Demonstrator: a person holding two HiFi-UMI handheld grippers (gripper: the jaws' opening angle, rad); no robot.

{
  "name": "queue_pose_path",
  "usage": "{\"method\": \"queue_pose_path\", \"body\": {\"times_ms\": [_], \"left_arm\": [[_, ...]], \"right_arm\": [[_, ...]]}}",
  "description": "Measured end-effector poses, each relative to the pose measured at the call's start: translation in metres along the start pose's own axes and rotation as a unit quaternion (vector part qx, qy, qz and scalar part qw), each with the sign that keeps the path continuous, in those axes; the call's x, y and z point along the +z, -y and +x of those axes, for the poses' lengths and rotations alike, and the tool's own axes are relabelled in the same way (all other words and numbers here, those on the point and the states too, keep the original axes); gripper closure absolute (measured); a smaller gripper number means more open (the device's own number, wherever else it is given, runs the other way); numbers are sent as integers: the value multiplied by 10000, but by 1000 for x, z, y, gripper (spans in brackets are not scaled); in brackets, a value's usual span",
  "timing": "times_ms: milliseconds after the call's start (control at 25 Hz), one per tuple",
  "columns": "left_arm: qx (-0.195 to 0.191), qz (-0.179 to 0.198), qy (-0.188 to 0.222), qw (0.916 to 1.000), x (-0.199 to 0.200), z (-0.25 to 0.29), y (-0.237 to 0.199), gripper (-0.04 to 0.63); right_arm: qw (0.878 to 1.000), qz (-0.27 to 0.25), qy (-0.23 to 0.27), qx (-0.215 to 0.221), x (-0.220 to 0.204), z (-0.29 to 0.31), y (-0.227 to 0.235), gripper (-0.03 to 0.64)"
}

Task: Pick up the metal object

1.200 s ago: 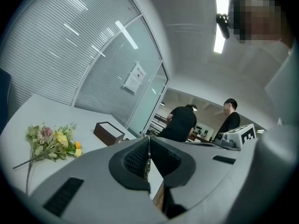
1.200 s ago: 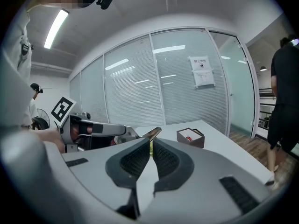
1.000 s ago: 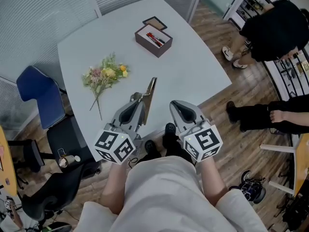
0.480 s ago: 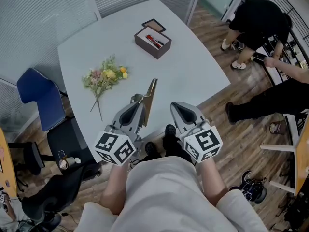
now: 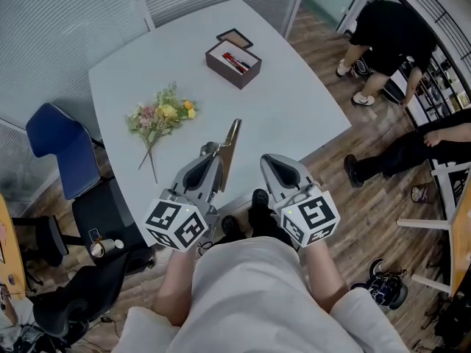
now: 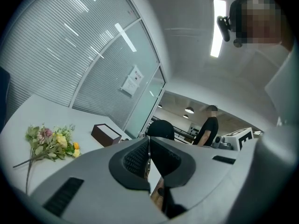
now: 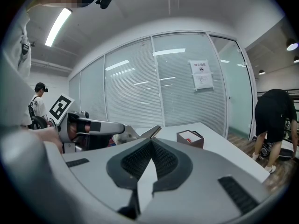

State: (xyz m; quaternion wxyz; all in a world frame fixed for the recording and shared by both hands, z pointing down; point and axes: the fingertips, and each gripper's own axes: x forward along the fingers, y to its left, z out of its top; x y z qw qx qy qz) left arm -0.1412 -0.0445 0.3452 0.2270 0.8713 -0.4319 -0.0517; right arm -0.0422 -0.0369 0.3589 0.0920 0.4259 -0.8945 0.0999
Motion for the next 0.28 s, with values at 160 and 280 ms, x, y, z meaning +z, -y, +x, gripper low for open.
{"method": "queue_pose_path", "body": {"times_ms": [160,280], "left_arm": [[3,-9,-7,10000,-1,-2,-1,572],[12,-24,-20,10000,-3,-2,-2,571]], "right_arm": [[10000,-6,-9,-20,-2,0,-1,611],[10000,-9,-25,-18,-3,0,-2,611]]}}
